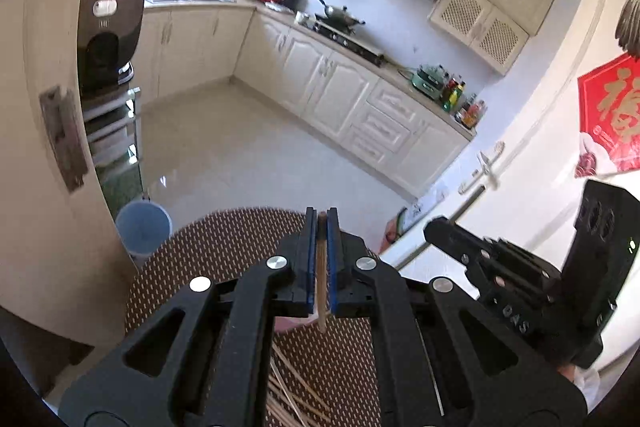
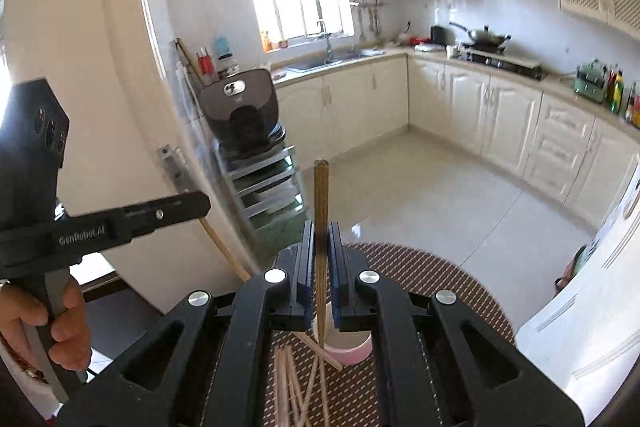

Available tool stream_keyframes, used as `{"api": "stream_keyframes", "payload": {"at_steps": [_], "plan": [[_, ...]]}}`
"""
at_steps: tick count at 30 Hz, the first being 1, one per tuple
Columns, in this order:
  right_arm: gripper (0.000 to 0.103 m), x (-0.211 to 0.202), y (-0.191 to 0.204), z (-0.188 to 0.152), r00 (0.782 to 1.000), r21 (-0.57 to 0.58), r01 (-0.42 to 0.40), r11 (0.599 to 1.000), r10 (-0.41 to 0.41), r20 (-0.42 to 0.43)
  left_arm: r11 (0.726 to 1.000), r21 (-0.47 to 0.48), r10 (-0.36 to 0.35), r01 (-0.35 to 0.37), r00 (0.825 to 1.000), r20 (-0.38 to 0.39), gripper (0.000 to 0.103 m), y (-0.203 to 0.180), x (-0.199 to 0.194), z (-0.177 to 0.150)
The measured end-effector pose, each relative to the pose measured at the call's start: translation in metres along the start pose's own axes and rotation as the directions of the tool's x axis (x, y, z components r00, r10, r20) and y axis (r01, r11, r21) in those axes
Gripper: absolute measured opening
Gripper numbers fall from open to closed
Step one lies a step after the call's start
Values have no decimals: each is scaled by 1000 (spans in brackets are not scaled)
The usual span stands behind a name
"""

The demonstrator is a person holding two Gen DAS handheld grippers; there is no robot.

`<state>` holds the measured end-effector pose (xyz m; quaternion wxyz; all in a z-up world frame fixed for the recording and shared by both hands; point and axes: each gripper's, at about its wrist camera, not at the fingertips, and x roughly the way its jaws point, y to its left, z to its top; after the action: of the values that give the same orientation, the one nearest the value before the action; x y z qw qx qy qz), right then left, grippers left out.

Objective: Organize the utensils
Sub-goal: 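Lift the left gripper's stick upright over the pink cup while the right gripper carries its stick, then lower the left gripper's stick into the cup and open it while the right gripper releases its stick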

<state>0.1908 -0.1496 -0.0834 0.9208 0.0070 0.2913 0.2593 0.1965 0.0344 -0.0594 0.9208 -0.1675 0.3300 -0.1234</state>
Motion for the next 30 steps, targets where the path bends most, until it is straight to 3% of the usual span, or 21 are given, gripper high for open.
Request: {"api": "stream_keyframes", "payload": {"at_steps": [9, 24, 30], "plan": [[5, 20, -12, -4, 998, -31, 67, 997, -67, 13, 997, 7, 70, -71, 997, 34, 5, -3, 31, 3], [5, 53, -29, -39, 988, 64, 58, 996, -48, -147, 994, 50, 104, -98, 985, -136, 5, 11, 77, -41], [8, 55, -27, -47, 984, 95, 65, 993, -48, -174, 991, 74, 121, -111, 981, -152, 6, 10, 75, -52]]}}
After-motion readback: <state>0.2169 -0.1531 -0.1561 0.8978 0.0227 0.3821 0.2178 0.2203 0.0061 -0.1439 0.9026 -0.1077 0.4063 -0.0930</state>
